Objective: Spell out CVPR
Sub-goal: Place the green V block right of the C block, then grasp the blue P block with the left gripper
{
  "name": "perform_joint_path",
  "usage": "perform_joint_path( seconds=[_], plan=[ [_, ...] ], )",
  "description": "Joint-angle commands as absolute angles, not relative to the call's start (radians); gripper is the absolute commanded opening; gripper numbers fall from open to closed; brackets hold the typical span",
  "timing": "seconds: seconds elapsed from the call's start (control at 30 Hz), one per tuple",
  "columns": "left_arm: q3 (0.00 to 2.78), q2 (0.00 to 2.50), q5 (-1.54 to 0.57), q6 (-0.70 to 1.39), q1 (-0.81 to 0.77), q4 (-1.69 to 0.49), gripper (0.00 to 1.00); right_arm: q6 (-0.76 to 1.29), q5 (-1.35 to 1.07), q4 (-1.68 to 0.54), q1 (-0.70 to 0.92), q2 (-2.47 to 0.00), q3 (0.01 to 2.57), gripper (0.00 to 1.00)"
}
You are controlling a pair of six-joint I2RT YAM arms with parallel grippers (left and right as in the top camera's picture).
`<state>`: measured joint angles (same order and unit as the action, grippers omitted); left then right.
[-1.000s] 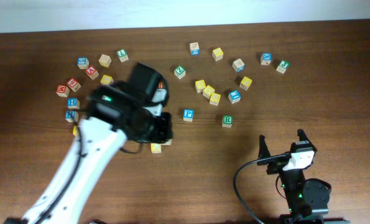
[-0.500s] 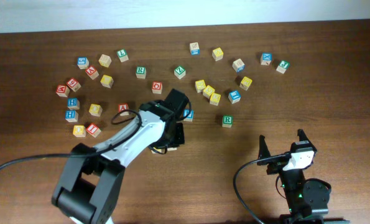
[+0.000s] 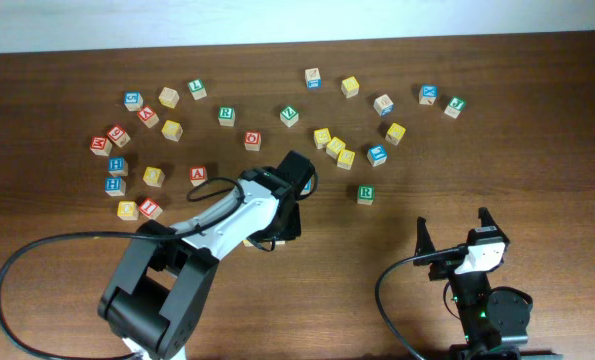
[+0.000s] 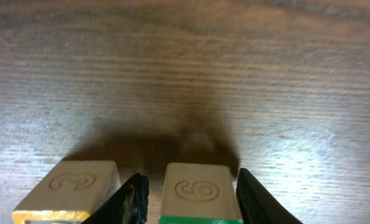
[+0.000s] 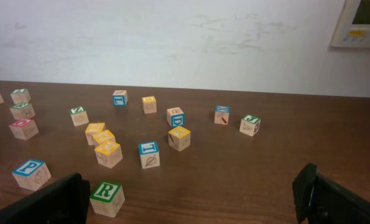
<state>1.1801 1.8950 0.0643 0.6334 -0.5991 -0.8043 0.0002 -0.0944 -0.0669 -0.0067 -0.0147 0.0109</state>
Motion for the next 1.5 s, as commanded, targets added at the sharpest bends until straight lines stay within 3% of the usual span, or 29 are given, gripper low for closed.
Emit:
perform_joint_path(
  seconds=[0.0, 0.17, 0.4, 0.57, 0.63, 0.73, 0.87, 1.1, 1.2, 1.33, 1.47],
  plan=[
    [1.256, 1.903, 0.08, 0.627, -0.596, -0.862, 0.39, 0.008, -0.093, -0.072, -0.006, -0.007, 0.006, 0.98],
    [1.42, 1.903, 0.08, 0.559, -0.573, -0.888, 0.46, 0.008, -0.093, -0.072, -0.006, -0.007, 0.006, 0.98],
    [1.428, 1.993, 0.08, 0.518, -0.571, -0.632, 0.54, 0.008, -0.093, -0.072, -0.006, -0.007, 0.006, 0.98],
    [1.428, 2.069, 0.12, 0.439, -0.572, -0.562, 0.54, 0.008, -0.093, -0.072, -0.006, -0.007, 0.006, 0.98],
    [1.428, 2.085, 0.158, 0.439, -0.573, -0.557, 0.51, 0.008, -0.093, -0.072, -0.006, -0.007, 0.006, 0.98],
    [1.428, 2.107, 0.154, 0.439, -0.573, -0.551, 0.34, 0.008, -0.093, -0.072, -0.006, -0.007, 0.006, 0.98],
    [1.428, 2.115, 0.143, 0.439, -0.593, -0.562, 0.35, 0.008, -0.093, -0.072, -0.006, -0.007, 0.006, 0.98],
    [1.455, 2.115, 0.142, 0.439, -0.594, -0.621, 0.2, 0.008, -0.093, -0.072, -0.006, -0.007, 0.006, 0.98],
    [1.528, 2.115, 0.079, 0.439, -0.594, -0.762, 0.19, 0.008, -0.093, -0.072, -0.006, -0.007, 0.006, 0.98],
    [1.602, 2.115, -0.195, 0.442, -0.6, -0.963, 0.11, 0.008, -0.094, -0.072, -0.006, -0.007, 0.006, 0.98],
    [1.585, 2.115, -0.17, 0.535, -0.659, -1.086, 0.19, 0.008, -0.093, -0.072, -0.006, -0.007, 0.006, 0.98]
  ],
)
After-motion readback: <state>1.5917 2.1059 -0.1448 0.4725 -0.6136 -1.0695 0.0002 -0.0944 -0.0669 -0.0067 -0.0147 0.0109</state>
